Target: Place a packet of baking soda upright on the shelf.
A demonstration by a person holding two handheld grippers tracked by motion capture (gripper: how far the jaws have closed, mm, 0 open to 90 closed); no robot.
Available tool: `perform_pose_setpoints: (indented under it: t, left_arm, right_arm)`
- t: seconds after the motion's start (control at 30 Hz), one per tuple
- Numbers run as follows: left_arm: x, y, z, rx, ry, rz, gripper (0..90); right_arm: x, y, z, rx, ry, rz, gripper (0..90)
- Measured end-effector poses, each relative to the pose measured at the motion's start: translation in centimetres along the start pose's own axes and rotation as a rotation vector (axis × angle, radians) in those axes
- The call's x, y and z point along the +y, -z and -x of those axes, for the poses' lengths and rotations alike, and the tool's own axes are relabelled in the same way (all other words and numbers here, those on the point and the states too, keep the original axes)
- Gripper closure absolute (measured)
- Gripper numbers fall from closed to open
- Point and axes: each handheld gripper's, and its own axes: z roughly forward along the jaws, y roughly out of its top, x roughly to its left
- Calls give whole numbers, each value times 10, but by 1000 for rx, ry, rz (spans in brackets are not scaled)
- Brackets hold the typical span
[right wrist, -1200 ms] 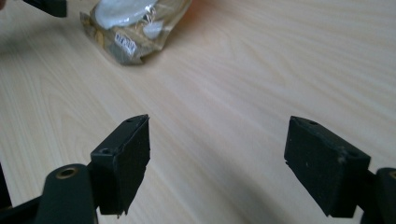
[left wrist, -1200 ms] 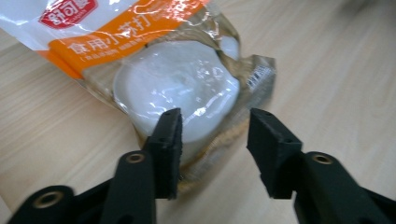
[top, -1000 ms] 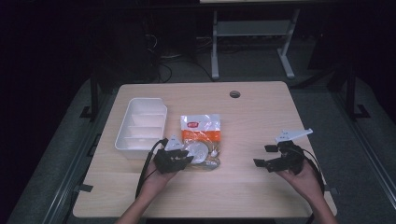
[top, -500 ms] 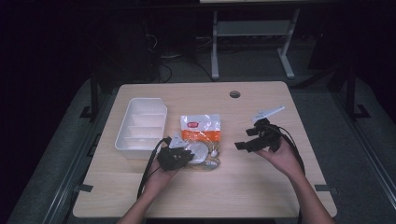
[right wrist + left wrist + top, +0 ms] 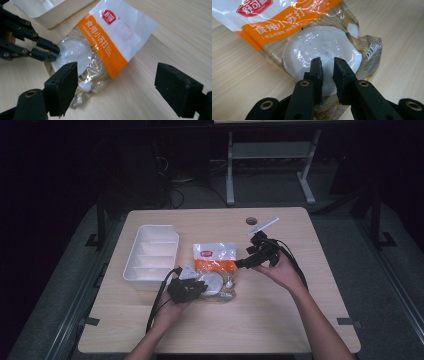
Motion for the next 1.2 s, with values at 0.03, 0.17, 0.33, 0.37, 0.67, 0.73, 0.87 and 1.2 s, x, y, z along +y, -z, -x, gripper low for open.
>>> perform_pose_setpoints:
  t: [0.03,0.17,0.33,0.37,0.67,0.73,0.87,1.2]
  left_arm:
    - [0,0,0,2,-1,0,773]
    - [0,0,0,-1,0,1,774]
    - [0,0,0,-5,2,1,774]
    - [0,0,-1,-6,2,2,774]
    - [-1,0,0,-4,0,3,774]
    - [-1,0,0,-4,-1,3,773]
    - [-1,0,0,-4,-2,4,773]
    - [-1,0,0,-1,-3,5,774]
  right_arm:
    - [2,-2,1,1,2,-2,183]
    - [7,-16,7,1,-18,-6,193]
    - [5,-32,16,6,-53,-32,198]
    - [5,-35,17,10,-66,-37,202]
    - [4,-63,18,58,-82,-63,299]
    - [5,-69,17,66,-79,-72,320]
    - [5,-78,17,81,-75,-81,390]
    - [7,-75,9,105,-25,-50,716]
